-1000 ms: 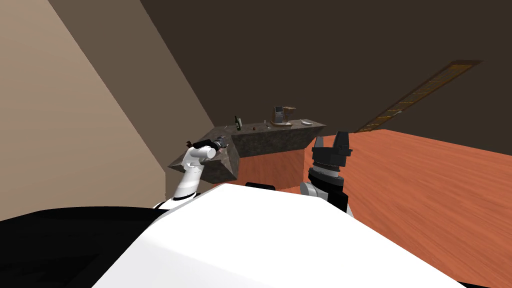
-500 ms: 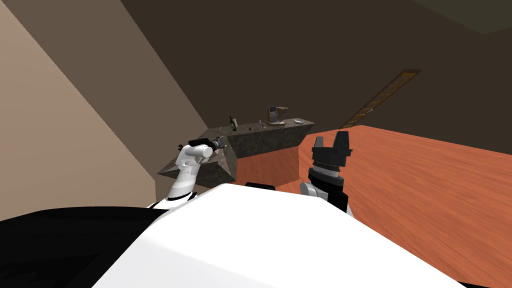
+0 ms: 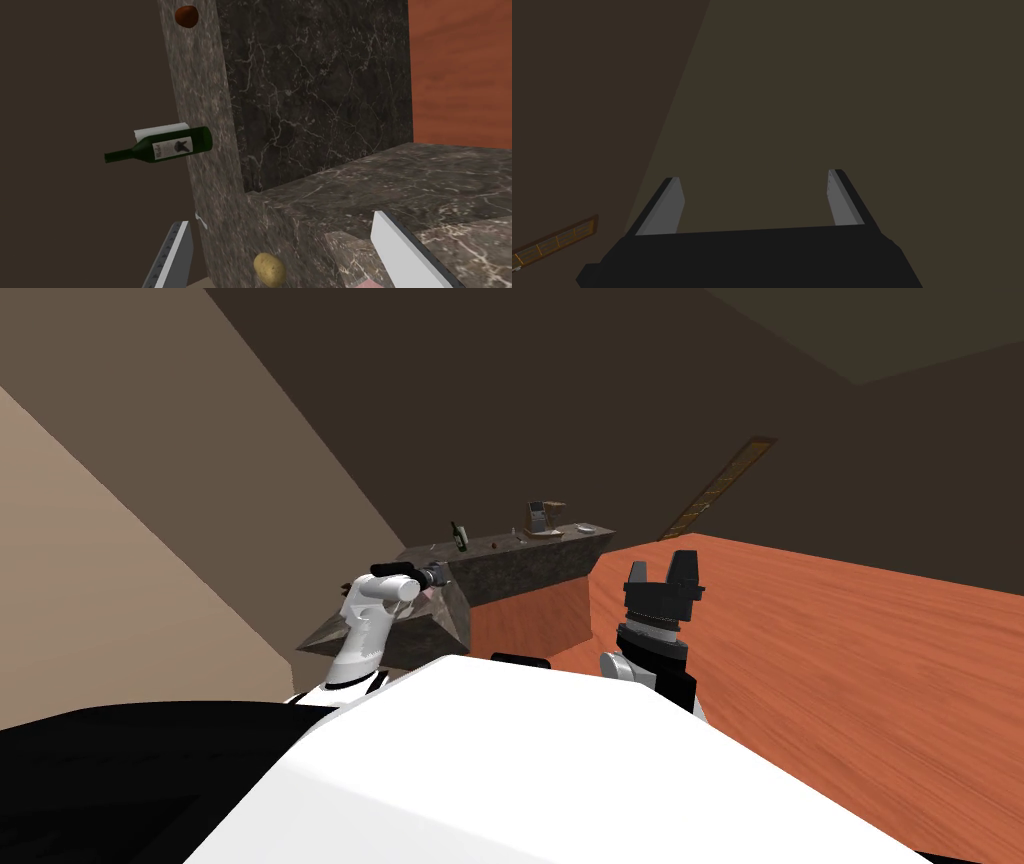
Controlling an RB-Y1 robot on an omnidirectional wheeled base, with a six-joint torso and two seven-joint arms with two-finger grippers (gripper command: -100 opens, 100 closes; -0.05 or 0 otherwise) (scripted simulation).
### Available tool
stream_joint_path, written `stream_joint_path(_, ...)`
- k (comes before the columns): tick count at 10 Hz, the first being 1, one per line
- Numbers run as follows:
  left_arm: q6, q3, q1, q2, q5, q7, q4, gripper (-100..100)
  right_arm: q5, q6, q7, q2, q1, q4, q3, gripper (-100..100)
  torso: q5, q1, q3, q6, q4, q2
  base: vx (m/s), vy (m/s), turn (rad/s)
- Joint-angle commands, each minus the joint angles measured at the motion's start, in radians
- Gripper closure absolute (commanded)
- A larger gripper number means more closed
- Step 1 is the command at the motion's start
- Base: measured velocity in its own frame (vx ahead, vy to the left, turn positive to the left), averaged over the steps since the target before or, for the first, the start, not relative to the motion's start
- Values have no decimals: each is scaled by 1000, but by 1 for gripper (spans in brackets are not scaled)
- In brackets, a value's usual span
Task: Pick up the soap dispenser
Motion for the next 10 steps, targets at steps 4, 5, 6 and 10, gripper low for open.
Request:
stream_joint_path(4, 105, 27, 7, 39, 38, 9, -22, -100, 0, 0, 0, 0, 0, 0, 0, 0, 0, 2, 0, 1, 0, 0, -40, 52, -148)
stream_joint_path(5, 145, 39, 9, 55, 53, 16, -32, -100, 0, 0, 0, 0, 0, 0, 0, 0, 0, 2, 0, 0, 0, 0, -32, 61, -154)
stream_joint_path(6, 153, 39, 9, 55, 53, 16, -32, -100, 0, 0, 0, 0, 0, 0, 0, 0, 0, 2, 0, 0, 0, -1, -30, 57, -98)
stream_joint_path(10, 245, 61, 13, 86, 82, 32, -48, -100, 0, 0, 0, 0, 0, 0, 0, 0, 1, 3, -1, 0, 0, -1, -33, 69, -130)
